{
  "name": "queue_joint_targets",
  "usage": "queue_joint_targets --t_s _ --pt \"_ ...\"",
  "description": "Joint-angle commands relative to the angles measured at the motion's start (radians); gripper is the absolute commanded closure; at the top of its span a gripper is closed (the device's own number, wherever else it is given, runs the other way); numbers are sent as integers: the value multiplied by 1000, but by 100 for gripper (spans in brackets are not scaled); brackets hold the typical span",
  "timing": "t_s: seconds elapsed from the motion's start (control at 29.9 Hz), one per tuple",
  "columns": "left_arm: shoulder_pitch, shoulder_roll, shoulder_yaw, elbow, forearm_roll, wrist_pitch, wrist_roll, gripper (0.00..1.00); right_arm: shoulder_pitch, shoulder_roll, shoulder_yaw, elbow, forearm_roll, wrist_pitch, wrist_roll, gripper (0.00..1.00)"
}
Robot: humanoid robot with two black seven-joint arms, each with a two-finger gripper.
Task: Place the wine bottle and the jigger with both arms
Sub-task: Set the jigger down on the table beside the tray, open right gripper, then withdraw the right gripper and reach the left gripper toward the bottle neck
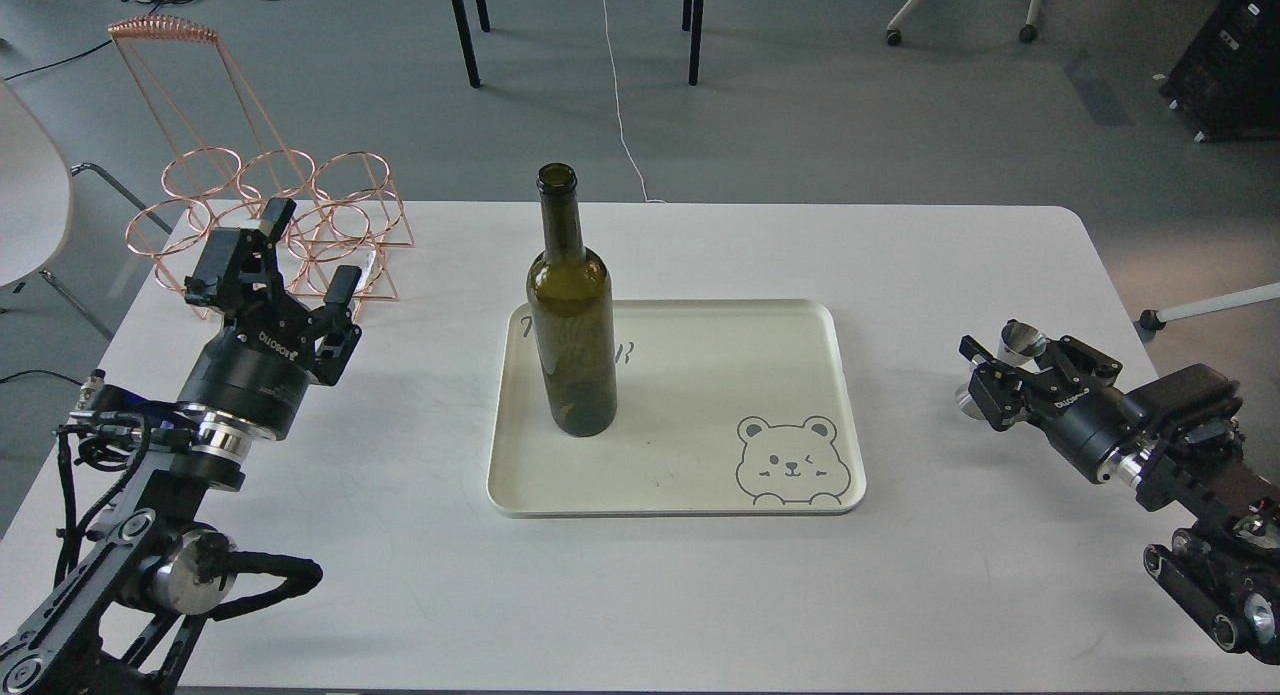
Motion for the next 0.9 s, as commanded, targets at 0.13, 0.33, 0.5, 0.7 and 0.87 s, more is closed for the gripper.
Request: queue_joint_targets --t_s 0.13,0.33,0.5,0.7,0.87 --pt "1 0 0 -2 1 -6 -1 2 -99 -171 -46 182 74 6 0 5" --pt "1 0 1 -2 0 -23 -1 2 -206 -412 -120 364 189 10 0 4" --pt "1 5 1 -2 4 -52 -5 2 -223 -565 -234 622 521 10 0 4" --pt "1 60 1 -29 6 -54 -78 2 -142 -549 -238 834 1017 13 0 4" --pt "0 132 1 -57 12 -57 -159 2 -4 -363 -243 813 1382 88 0 4"
